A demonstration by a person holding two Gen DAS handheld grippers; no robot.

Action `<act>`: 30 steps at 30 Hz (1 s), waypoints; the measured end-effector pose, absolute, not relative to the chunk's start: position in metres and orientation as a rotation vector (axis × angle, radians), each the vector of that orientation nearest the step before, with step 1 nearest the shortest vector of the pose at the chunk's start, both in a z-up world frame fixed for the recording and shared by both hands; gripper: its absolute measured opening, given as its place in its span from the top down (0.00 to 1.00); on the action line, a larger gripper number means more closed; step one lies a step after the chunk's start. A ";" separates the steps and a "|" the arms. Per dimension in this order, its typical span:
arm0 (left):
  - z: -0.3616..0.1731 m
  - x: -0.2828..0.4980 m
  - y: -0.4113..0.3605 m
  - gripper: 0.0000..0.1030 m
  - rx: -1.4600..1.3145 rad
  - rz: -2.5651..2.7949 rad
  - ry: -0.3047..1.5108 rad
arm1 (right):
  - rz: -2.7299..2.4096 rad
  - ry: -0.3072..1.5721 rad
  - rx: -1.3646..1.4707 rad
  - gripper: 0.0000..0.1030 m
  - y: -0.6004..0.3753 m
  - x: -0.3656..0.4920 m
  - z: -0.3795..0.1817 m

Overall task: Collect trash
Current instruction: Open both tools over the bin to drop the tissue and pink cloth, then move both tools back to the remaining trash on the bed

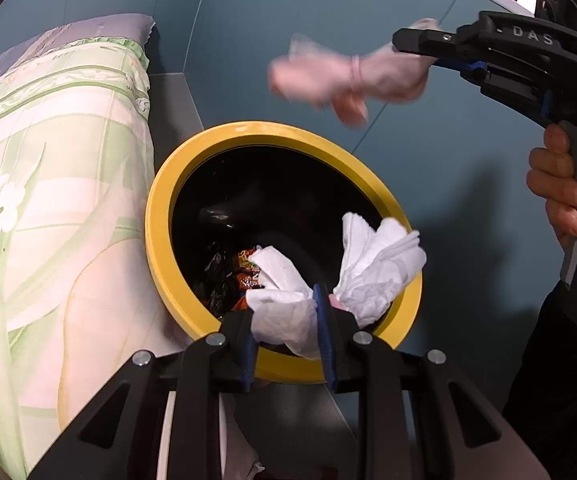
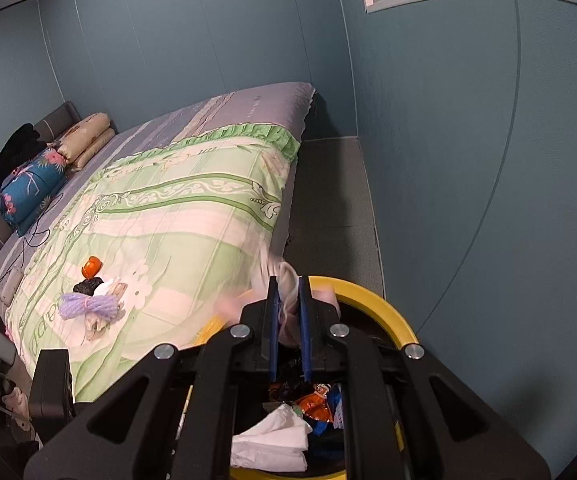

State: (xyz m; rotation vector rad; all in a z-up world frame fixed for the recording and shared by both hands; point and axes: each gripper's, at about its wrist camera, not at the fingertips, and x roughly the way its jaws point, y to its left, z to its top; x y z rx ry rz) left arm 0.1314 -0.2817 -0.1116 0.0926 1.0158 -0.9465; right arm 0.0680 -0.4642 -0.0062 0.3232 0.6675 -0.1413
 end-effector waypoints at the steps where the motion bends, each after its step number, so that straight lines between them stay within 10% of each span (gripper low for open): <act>1: -0.111 0.130 -0.282 0.76 0.095 -0.945 1.007 | -0.143 0.665 0.328 0.92 -0.466 0.068 -0.006; 8: -0.104 0.127 -0.270 0.35 0.063 -0.931 0.971 | -0.177 0.661 0.360 0.91 -0.477 0.070 -0.006; 15: -0.095 0.137 -0.246 0.31 0.041 -0.878 0.952 | -0.161 0.642 0.369 0.88 -0.475 0.070 -0.002; 18: -0.091 0.144 -0.231 0.31 0.026 -0.842 0.946 | -0.148 0.622 0.359 0.65 -0.470 0.072 0.006; 30: -0.062 0.182 -0.124 0.25 -0.017 -0.589 0.874 | 0.032 0.573 0.206 0.58 -0.384 0.112 0.044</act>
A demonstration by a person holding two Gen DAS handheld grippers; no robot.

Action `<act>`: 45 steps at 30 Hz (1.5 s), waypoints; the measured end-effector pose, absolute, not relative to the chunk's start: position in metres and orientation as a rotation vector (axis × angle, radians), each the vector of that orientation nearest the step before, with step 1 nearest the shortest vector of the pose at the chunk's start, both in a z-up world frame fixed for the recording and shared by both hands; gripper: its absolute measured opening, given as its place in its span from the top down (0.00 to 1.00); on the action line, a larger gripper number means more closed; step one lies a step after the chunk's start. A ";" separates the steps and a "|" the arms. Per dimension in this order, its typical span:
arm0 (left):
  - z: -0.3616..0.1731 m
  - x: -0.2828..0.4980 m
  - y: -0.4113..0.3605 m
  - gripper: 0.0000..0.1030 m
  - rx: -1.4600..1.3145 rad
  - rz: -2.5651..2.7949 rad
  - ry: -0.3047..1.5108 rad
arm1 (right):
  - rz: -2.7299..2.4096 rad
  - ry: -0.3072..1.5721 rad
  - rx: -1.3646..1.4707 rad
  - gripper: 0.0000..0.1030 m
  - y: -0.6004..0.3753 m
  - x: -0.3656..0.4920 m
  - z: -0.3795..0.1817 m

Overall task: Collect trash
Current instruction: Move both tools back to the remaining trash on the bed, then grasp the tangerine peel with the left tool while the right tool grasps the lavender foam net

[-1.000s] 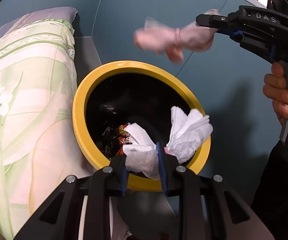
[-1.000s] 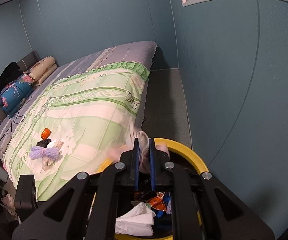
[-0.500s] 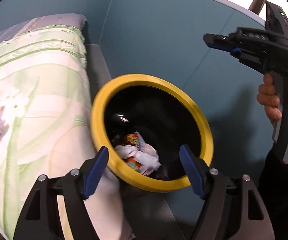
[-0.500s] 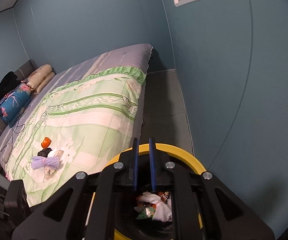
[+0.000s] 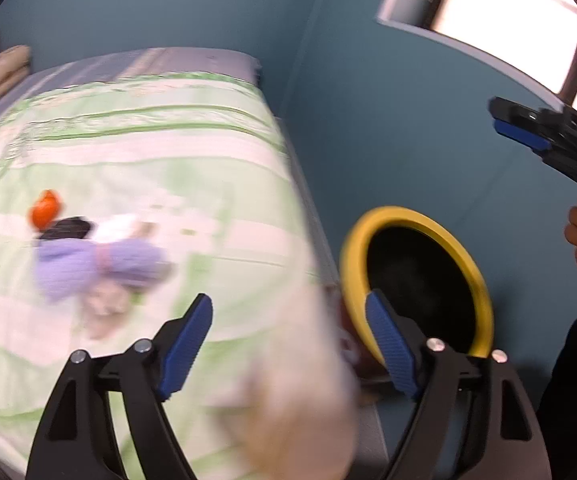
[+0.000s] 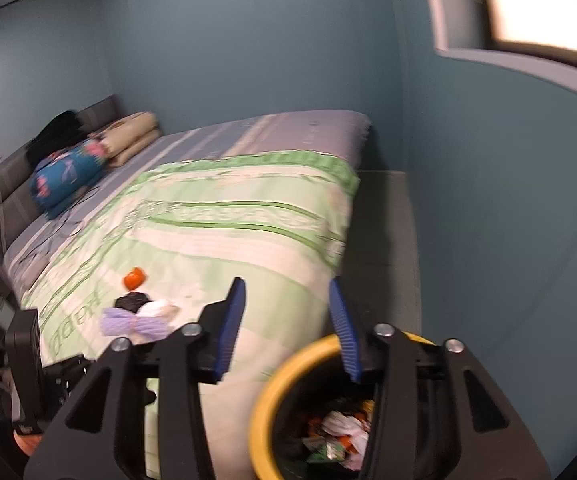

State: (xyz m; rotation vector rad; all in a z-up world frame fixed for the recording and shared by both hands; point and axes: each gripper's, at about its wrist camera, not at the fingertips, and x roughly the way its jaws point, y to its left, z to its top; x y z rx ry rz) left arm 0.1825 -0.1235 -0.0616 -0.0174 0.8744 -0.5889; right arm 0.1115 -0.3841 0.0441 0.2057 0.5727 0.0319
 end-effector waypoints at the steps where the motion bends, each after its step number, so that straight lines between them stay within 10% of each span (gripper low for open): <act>1: -0.060 0.186 -0.114 0.25 -0.027 -0.570 0.874 | 0.054 0.569 0.188 0.58 -0.374 0.116 0.046; 21: -0.064 0.281 0.082 0.17 -0.226 -0.192 0.849 | 0.448 0.600 -0.120 0.53 -0.197 0.203 -0.014; 45: -0.134 0.405 0.077 0.17 -0.237 -0.134 0.976 | 0.635 0.743 -0.319 0.43 -0.103 0.234 -0.086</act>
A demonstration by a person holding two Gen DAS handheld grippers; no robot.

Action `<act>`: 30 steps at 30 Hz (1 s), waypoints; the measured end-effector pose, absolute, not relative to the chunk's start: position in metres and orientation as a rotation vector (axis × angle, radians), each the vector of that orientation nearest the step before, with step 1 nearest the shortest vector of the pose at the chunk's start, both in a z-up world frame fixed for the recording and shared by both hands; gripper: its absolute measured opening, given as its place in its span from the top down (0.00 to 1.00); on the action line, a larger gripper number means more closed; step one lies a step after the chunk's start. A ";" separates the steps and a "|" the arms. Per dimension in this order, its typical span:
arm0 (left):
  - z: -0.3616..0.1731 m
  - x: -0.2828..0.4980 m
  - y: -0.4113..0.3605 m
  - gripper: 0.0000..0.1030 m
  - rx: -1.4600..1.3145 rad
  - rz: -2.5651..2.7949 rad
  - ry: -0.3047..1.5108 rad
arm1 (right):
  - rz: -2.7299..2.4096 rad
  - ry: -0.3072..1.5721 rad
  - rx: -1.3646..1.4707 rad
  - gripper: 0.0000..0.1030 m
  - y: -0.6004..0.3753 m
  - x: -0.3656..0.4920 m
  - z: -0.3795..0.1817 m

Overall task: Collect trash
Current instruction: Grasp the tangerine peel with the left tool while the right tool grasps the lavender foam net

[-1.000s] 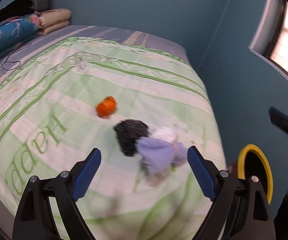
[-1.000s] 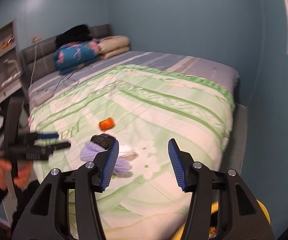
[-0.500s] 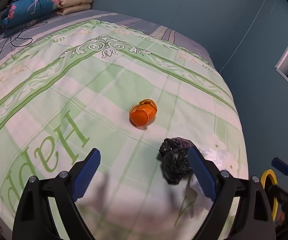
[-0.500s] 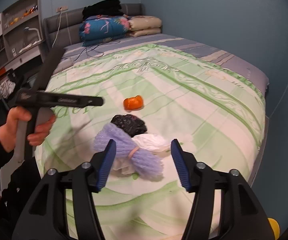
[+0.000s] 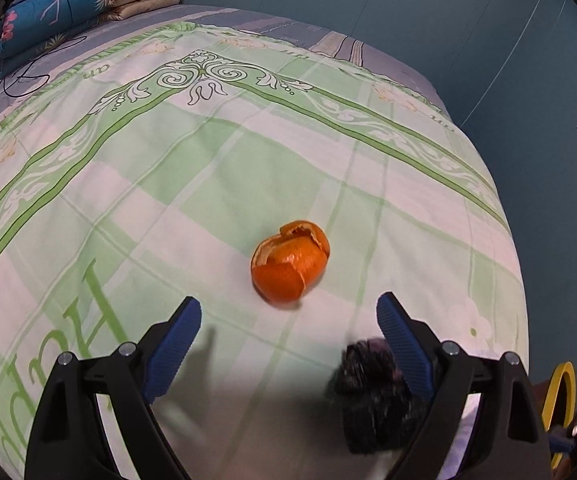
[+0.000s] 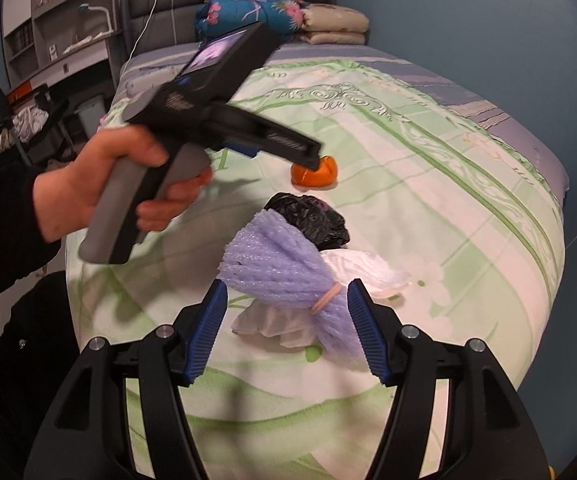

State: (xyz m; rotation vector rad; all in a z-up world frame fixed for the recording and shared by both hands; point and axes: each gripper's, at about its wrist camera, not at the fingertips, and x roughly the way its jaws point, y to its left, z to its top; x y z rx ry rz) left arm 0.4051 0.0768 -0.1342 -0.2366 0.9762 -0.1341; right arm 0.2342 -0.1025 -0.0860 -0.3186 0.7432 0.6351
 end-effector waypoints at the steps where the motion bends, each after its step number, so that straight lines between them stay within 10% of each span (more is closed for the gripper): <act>1: -0.136 0.409 0.077 0.17 -0.237 -0.129 0.978 | 0.638 0.746 -0.326 0.43 -0.101 0.234 -0.087; 9: -0.157 0.439 0.071 0.20 -0.217 -0.133 1.020 | 0.630 0.760 -0.388 0.44 -0.083 0.249 -0.102; 20: -0.173 0.449 0.073 0.61 -0.218 -0.146 1.034 | 0.572 0.792 -0.332 0.79 -0.087 0.271 -0.104; 30: -0.151 0.428 0.091 0.64 -0.267 -0.132 1.001 | 0.501 0.792 -0.184 0.82 -0.123 0.271 -0.085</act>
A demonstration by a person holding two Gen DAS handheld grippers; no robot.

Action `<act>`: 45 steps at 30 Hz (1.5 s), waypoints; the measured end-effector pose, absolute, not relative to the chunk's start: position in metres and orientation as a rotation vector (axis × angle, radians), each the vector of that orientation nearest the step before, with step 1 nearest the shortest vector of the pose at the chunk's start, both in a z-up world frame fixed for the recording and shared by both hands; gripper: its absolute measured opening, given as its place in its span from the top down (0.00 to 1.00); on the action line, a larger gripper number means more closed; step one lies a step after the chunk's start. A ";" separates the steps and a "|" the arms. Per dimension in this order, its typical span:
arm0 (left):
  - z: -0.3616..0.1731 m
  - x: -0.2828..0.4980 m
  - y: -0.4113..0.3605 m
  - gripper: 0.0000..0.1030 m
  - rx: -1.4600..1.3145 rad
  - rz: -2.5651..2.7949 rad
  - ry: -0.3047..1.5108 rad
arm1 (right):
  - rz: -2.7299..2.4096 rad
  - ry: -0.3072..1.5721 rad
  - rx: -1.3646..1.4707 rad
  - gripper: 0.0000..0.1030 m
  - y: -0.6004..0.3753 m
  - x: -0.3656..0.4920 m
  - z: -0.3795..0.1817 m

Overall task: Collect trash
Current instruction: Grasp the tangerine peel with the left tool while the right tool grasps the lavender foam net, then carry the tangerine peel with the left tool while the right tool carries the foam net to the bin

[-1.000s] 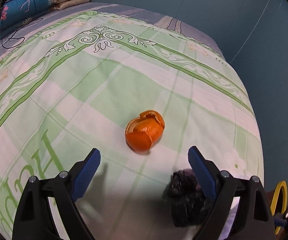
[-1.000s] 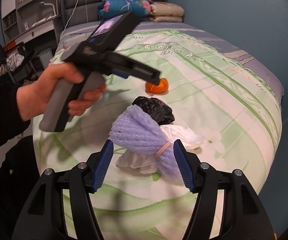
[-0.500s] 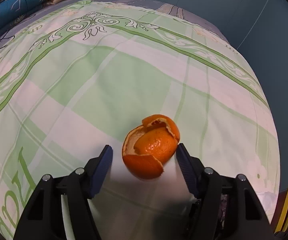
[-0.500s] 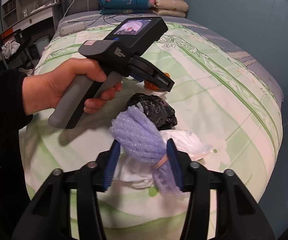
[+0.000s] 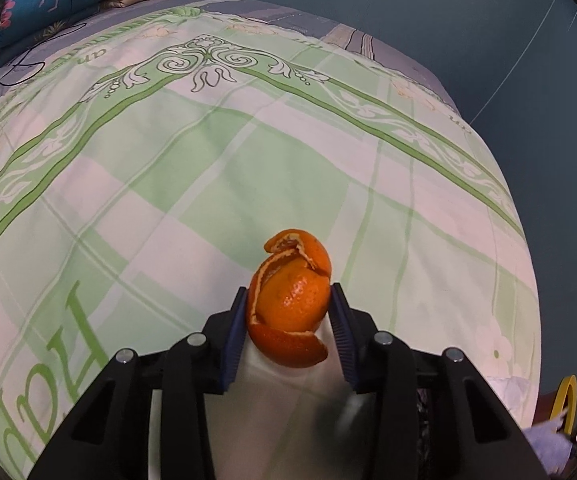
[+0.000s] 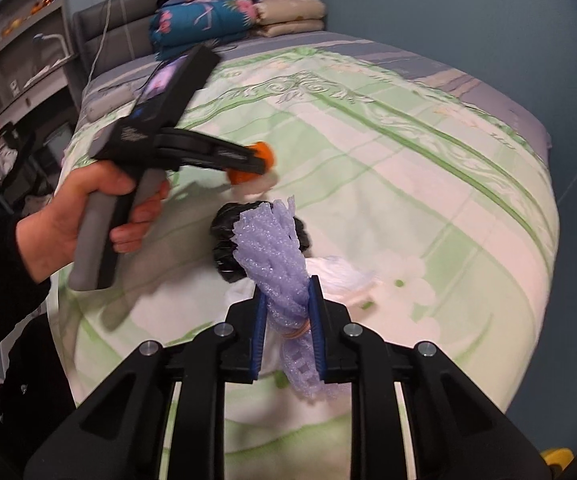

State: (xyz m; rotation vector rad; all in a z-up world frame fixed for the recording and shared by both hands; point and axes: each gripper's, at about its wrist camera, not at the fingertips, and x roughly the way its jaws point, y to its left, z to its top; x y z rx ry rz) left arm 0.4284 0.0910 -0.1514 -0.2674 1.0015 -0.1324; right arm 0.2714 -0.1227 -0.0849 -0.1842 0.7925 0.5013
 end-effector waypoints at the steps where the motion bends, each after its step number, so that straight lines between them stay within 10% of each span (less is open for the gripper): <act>1: -0.149 0.425 0.093 0.64 -0.269 -0.131 0.997 | 0.489 0.789 -0.178 0.82 -0.127 0.270 -0.083; 45: -0.064 0.188 0.024 0.64 -0.184 -0.288 0.871 | 0.416 0.698 0.133 0.82 -0.262 0.137 -0.025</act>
